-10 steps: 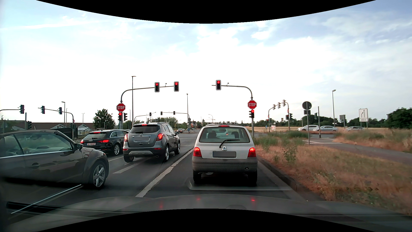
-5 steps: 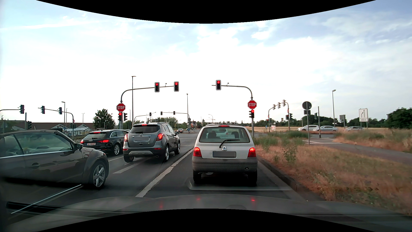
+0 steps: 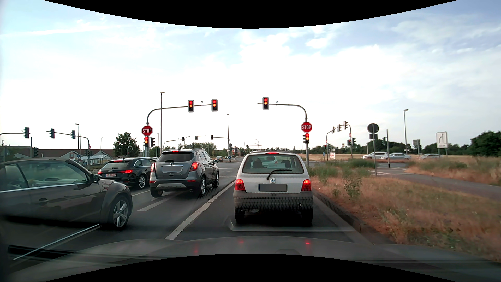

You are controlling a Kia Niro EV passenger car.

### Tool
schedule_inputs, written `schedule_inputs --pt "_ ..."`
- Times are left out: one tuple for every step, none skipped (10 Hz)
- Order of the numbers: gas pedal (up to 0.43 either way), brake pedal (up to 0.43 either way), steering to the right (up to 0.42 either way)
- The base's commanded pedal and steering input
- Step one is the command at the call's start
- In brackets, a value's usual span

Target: Follow the waypoints while adhering to traffic rules and regulations

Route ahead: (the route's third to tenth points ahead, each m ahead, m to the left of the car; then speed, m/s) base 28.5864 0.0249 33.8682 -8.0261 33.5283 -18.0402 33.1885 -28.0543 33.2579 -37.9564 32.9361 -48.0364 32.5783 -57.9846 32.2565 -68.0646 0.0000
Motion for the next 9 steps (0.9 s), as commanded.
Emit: schedule_inputs --pt "0.0 0.372 -0.009" --pt "0.0 0.372 -0.01" --pt "0.0 0.372 -0.01" --pt "0.0 0.372 -0.01" --pt "0.0 0.366 -0.009" --pt "0.0 0.354 -0.009" --pt "0.0 0.354 -0.01" --pt "0.0 0.341 -0.01" --pt "0.0 0.299 -0.01"
